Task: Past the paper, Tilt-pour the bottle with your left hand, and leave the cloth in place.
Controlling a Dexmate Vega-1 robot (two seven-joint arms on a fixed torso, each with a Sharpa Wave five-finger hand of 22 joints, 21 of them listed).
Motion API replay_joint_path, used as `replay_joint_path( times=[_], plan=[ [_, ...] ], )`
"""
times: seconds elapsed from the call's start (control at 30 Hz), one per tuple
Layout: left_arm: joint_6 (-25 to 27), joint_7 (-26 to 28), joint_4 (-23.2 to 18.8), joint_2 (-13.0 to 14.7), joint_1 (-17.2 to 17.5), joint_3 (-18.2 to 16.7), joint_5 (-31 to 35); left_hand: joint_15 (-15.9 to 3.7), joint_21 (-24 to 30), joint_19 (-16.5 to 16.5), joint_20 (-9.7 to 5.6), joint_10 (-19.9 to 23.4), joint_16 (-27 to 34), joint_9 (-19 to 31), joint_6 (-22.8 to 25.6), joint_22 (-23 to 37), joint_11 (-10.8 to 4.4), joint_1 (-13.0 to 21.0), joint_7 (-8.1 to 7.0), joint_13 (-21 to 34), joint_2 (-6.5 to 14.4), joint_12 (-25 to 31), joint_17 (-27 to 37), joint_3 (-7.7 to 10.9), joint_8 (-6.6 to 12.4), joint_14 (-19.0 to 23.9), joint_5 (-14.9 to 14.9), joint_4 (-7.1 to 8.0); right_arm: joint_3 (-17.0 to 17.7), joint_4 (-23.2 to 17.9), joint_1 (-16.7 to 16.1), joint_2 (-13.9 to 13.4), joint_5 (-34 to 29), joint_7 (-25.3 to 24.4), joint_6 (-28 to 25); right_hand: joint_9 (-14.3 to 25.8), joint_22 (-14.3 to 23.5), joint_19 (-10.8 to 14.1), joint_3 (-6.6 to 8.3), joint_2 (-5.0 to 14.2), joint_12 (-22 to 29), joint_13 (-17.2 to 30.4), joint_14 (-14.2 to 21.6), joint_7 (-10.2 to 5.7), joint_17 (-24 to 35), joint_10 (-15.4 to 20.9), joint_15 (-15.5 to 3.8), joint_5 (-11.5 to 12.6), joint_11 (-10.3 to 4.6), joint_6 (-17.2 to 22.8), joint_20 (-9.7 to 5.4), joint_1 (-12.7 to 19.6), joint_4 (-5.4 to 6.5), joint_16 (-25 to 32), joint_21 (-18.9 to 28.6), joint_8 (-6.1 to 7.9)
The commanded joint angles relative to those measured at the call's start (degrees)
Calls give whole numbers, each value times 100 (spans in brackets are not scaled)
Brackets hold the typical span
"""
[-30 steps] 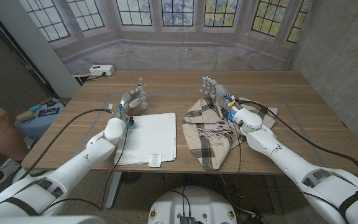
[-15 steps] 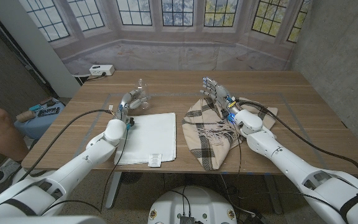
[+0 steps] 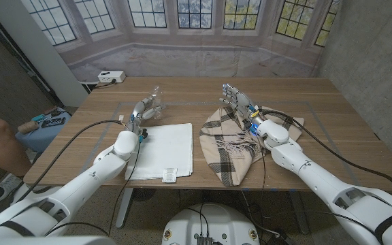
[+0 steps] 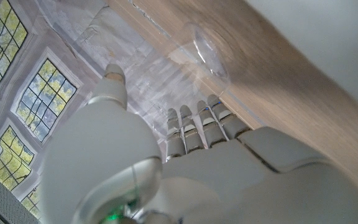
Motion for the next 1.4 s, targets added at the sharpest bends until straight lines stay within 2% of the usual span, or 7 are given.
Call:
replay_joint_path(
  times=[0.03, 0.43, 0.6, 0.67, 0.9, 1.1, 1.4],
  plan=[
    [75, -109, -236, 101, 202, -93, -143, 105, -6, -82, 64, -196, -10, -17, -272, 8, 155, -98, -74, -63, -66, -21, -19, -44, -22, -155, -19, 18, -9, -67, -66, -38, 12, 37, -3, 34, 17, 15, 48, 33, 12, 31, 20, 8, 27, 19, 31, -2, 16, 52, 1, 18, -5, -4, -1, 23],
    [54, -138, -334, 163, 338, -174, -202, 185, -9, -112, 98, -317, -19, -33, -358, 5, 195, -115, -141, -118, -60, -26, -27, -63, 4, -276, -24, 27, -37, -101, -110, -12, -14, 3, 16, 34, 17, 16, 50, 35, 10, 31, 21, 3, 27, 14, 28, -2, 9, 61, 7, 20, -5, -4, -1, 25],
    [-18, -196, -288, 152, 326, -181, -224, 369, -54, -268, 183, -727, -50, -61, -658, -14, 312, -139, -360, -248, -33, -61, -42, -89, -12, -653, -28, 36, -38, -183, -157, -37, -28, -41, -12, 34, 17, 15, 49, 34, 11, 31, 23, 4, 27, 17, 31, -2, 8, 62, 10, 20, -6, -4, -1, 25],
    [-53, -226, -270, 155, 317, -177, -222, 407, -65, -322, 202, -808, -35, -73, -795, -21, 332, -144, -589, -303, -22, -42, -46, -95, -16, -720, -28, 36, -32, -224, -183, -52, -32, -71, -25, 34, 17, 14, 49, 34, 10, 31, 24, 2, 26, 15, 35, -2, 11, 61, 11, 23, -7, -3, -2, 24],
    [-120, -273, -261, 171, 322, -190, -223, 447, -78, -391, 232, -958, -35, -88, -948, -31, 386, -154, -839, -382, -8, -39, -52, -105, -17, -858, -29, 37, -30, -295, -242, -69, -41, -115, -25, 34, 17, 18, 48, 31, 11, 31, 25, 0, 26, 17, 36, -2, 8, 62, 15, 23, -9, -4, 0, 24],
    [-157, -271, -297, 203, 361, -217, -217, 461, -82, -413, 224, -1009, -39, -93, -961, -35, 401, -160, -856, -412, -4, -37, -54, -110, -2, -914, -31, 37, -32, -370, -285, -87, -58, -157, -32, 34, 17, 19, 46, 30, 10, 31, 19, 1, 27, 13, 34, -3, 6, 62, 21, 19, -6, -5, 0, 23],
    [-298, -310, -303, 245, 422, -262, -228, 520, -101, -503, 250, -1177, -46, -104, -1070, -45, 402, -167, -1032, -492, 14, -44, -59, -116, -5, -1054, -33, 37, -58, -506, -342, -113, -98, -208, -70, 34, 17, 18, 47, 32, 12, 31, 20, 5, 27, 18, 30, -3, 15, 63, 26, 22, -7, -5, -1, 23]
  ],
)
